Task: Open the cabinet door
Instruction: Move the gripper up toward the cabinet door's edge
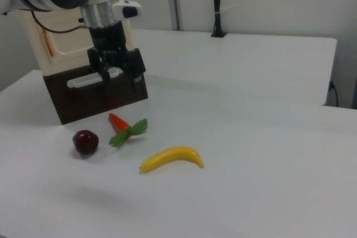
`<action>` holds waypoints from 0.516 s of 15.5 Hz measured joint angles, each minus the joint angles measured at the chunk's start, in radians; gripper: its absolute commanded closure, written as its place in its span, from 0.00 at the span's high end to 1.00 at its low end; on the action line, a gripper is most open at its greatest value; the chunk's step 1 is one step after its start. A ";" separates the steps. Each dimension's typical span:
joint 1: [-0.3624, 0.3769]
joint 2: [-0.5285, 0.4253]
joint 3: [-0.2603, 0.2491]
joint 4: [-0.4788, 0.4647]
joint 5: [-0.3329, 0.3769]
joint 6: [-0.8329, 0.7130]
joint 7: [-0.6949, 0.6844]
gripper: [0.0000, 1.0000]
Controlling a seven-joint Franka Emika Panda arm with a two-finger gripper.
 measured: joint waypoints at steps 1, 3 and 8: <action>0.002 0.000 0.000 0.000 0.000 0.000 0.000 1.00; 0.005 0.001 0.002 -0.001 0.000 0.000 0.000 1.00; 0.036 0.018 0.005 -0.005 0.000 0.000 0.000 1.00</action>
